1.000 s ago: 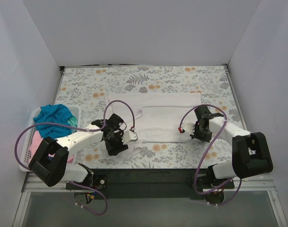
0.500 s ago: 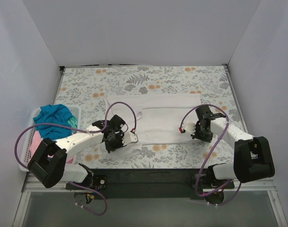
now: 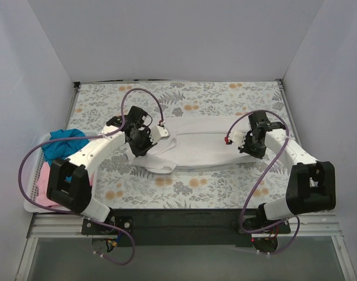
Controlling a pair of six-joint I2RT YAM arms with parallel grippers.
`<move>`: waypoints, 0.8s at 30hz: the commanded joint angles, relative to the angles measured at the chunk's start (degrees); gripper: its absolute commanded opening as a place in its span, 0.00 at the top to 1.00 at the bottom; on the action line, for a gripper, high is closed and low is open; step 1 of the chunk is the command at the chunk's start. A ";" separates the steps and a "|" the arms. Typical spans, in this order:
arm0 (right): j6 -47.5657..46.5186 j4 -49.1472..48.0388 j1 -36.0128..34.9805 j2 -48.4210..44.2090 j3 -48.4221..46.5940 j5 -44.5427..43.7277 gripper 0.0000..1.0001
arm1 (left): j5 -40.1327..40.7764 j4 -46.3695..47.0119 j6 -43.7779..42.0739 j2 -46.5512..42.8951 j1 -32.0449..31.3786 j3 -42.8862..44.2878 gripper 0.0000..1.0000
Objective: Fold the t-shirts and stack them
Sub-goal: Fold the tshirt
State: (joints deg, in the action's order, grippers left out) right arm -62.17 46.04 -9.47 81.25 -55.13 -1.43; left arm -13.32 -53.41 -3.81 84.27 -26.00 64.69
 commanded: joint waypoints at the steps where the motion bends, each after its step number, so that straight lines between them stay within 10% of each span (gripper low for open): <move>1: -3.13 2.47 1.30 2.14 -4.18 0.99 0.99 | -2.67 -1.34 -3.65 3.87 3.40 5.18 1.00; 24: -5.06 2.47 3.76 21.49 -21.59 0.99 0.99 | -3.38 2.96 -6.12 21.90 10.35 20.30 1.00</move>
State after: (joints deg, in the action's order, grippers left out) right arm -64.27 46.72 -6.04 102.21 -74.13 -1.02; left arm -16.10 -51.29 -8.82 106.08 -16.16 82.67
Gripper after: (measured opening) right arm 0.022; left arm 0.015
